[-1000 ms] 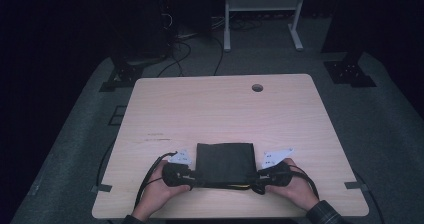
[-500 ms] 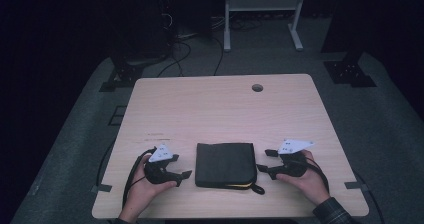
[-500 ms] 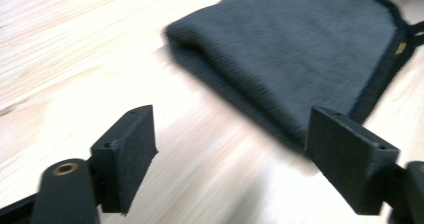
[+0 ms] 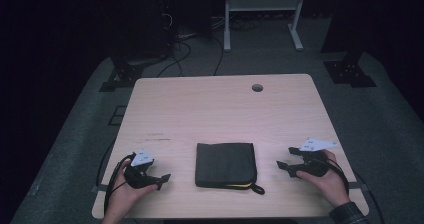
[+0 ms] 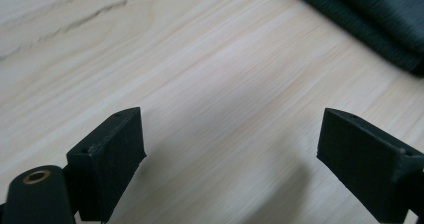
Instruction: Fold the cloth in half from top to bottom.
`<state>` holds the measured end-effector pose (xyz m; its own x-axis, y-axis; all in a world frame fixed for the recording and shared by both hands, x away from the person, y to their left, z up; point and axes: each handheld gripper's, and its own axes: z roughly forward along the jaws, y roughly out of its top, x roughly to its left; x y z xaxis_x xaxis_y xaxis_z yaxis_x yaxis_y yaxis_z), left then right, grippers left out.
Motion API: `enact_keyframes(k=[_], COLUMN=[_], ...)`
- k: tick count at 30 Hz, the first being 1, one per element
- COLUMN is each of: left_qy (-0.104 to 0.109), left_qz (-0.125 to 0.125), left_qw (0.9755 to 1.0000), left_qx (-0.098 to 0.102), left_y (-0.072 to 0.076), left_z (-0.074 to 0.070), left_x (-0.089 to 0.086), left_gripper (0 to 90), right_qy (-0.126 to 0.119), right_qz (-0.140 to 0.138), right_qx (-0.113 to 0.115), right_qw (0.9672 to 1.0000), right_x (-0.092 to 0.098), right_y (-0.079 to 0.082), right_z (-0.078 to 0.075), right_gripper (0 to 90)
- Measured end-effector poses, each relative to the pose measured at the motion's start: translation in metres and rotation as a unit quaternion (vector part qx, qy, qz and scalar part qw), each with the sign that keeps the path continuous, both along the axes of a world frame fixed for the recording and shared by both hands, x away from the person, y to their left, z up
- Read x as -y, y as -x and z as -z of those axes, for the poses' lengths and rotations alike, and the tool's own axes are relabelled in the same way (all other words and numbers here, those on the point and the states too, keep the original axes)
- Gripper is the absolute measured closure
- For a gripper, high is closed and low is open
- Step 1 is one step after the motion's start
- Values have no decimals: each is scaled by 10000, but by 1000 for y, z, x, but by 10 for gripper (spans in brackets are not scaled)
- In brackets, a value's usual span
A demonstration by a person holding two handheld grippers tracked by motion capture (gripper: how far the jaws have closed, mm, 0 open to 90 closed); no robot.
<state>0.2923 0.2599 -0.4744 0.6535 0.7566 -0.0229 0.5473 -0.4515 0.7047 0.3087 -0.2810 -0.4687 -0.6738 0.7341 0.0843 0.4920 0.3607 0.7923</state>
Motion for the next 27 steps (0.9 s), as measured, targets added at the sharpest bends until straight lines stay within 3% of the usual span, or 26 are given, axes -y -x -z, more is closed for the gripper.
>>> enact_keyframes(k=[8,16,20,27], left_qy=[-73,-69,-86,-81], left_qz=[-106,-155,-119,-120], left_qw=[9997,9997,9997,9997], left_qx=[210,199,175,176], left_y=[1,1,1,1], left_z=[8,9,9,9], left_x=[-15,-17,-16,-16], left_gripper=[46,8,0,0], right_qy=[180,384,583,580], right_qz=[451,795,787,834], right_qx=[-82,-291,-137,-143], right_qw=[9988,9957,9951,9947], right_x=[24,40,39,39], right_y=[6,9,11,12], right_z=[5,16,18,18], right_gripper=[219,176,135,133])
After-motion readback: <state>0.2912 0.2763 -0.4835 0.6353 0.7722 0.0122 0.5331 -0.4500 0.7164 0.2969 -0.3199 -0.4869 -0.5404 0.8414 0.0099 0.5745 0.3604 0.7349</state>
